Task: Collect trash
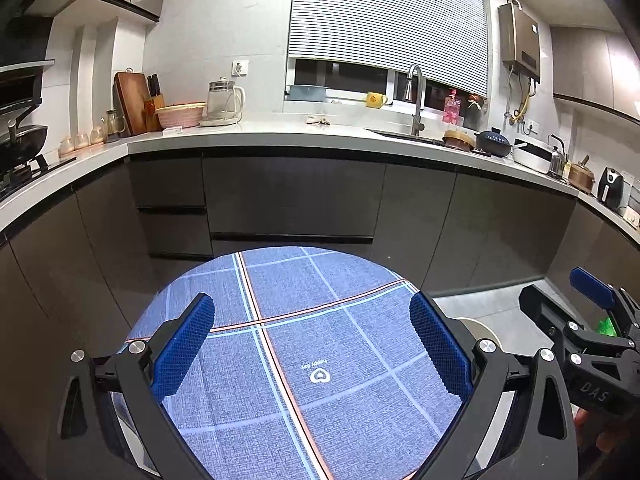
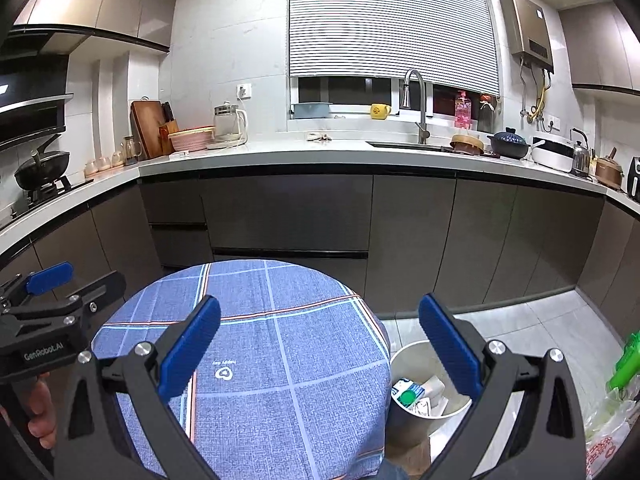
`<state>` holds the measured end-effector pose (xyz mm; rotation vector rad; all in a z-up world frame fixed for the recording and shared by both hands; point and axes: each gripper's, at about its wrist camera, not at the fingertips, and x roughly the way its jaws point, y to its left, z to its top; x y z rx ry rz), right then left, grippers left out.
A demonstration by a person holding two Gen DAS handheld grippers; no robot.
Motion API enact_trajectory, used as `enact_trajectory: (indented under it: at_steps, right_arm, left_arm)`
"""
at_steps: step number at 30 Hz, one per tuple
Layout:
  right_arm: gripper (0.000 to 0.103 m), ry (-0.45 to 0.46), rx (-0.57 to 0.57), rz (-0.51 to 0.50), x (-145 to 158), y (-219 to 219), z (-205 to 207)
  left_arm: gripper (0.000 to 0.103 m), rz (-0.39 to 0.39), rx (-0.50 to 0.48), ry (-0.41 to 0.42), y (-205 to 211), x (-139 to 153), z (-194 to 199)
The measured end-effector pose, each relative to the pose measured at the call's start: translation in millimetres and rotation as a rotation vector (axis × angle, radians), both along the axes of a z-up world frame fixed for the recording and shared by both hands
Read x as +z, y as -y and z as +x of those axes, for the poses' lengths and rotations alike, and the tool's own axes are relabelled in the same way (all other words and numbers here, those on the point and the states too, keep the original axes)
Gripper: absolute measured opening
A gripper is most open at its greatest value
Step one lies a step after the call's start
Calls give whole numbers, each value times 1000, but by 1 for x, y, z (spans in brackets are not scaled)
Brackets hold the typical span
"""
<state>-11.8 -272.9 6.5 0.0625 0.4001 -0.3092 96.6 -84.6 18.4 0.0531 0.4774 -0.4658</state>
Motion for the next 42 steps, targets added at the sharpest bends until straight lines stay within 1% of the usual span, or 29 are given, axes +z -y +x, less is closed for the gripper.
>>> enact_trajectory:
  at_steps: [18, 42]
  right_arm:
    - [100, 1, -6, -1, 0, -4, -1]
    - [100, -4, -3, 0, -2, -4, 0]
  left_arm:
    - [94, -6, -3, -7, 0, 2, -1]
    - [94, -5, 5, -20, 1, -2, -2]
